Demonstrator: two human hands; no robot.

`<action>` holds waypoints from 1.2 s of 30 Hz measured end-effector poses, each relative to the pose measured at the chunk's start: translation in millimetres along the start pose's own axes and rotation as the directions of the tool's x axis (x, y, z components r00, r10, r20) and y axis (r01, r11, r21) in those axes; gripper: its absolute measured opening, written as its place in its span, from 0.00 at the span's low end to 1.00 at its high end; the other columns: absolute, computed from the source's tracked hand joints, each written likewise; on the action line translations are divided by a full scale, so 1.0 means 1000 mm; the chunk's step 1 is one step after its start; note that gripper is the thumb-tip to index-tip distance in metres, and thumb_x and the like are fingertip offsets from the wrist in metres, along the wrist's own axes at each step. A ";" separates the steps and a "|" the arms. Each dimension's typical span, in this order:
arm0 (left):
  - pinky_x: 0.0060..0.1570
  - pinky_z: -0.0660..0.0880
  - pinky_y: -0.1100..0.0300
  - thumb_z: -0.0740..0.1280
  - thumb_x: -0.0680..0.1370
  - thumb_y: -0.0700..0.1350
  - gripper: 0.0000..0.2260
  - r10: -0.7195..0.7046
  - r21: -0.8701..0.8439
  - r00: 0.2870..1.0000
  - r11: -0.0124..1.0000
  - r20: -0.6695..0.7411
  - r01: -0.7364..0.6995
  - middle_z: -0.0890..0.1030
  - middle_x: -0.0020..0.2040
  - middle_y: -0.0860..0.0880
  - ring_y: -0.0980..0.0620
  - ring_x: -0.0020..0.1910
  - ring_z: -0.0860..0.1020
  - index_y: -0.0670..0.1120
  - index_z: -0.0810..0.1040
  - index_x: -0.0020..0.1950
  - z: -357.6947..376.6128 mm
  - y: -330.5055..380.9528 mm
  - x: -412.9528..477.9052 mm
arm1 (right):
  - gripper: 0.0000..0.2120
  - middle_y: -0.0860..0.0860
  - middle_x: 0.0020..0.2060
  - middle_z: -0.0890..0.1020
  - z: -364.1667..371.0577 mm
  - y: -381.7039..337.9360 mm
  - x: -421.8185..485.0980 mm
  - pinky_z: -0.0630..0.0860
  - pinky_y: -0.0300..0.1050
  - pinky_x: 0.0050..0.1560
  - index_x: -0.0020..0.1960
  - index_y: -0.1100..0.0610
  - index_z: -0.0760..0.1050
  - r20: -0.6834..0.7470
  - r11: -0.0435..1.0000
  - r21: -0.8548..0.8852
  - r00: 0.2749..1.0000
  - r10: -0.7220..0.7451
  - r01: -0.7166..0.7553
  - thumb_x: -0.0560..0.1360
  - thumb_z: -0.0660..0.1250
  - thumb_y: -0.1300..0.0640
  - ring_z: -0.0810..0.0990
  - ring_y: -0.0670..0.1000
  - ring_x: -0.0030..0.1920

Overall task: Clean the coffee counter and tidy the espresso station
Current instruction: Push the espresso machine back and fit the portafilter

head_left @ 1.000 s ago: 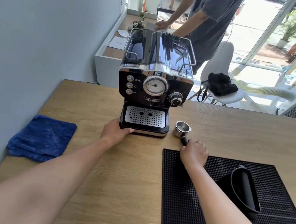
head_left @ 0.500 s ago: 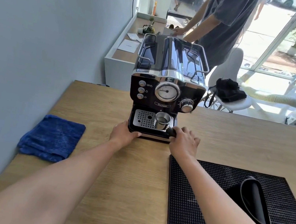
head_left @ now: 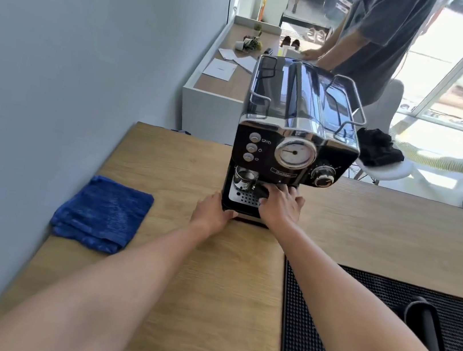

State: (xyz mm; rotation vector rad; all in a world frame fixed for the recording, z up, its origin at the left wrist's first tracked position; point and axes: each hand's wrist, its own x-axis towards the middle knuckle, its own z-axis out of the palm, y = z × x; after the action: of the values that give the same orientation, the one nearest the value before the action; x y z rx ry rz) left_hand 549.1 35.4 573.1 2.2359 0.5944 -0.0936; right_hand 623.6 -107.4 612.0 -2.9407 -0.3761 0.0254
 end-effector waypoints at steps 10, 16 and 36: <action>0.65 0.72 0.46 0.69 0.77 0.49 0.35 -0.040 -0.059 0.997 0.997 0.066 0.044 0.76 0.69 0.43 0.39 0.69 0.72 0.45 0.55 0.79 -0.006 0.004 0.002 | 0.24 0.52 0.65 0.73 -0.008 -0.006 -0.011 0.59 0.55 0.64 0.70 0.47 0.67 -0.047 0.999 -0.005 0.998 0.051 -0.051 0.75 0.64 0.50 0.65 0.56 0.67; 0.65 0.72 0.45 0.66 0.78 0.45 0.34 -0.108 -0.159 0.990 0.983 -0.089 0.093 0.70 0.72 0.42 0.40 0.69 0.71 0.48 0.54 0.80 -0.004 0.016 -0.018 | 0.18 0.51 0.61 0.72 -0.016 0.003 -0.057 0.60 0.52 0.61 0.65 0.45 0.71 -0.249 0.990 0.116 0.963 0.104 -0.077 0.76 0.63 0.52 0.66 0.54 0.62; 0.52 0.78 0.53 0.61 0.77 0.50 0.16 -0.026 0.000 1.000 1.000 0.007 0.026 0.81 0.60 0.51 0.48 0.53 0.81 0.56 0.75 0.65 0.099 0.062 -0.165 | 0.13 0.49 0.57 0.80 -0.005 0.130 -0.216 0.75 0.50 0.57 0.57 0.48 0.79 0.022 0.873 0.433 0.971 0.238 -0.224 0.77 0.59 0.55 0.79 0.53 0.57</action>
State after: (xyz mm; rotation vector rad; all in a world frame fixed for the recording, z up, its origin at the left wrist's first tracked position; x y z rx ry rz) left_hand 441.9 -135.1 591.3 2.2276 0.6196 -0.1145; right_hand 447.3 -286.1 592.8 -2.5197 -0.0030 0.0826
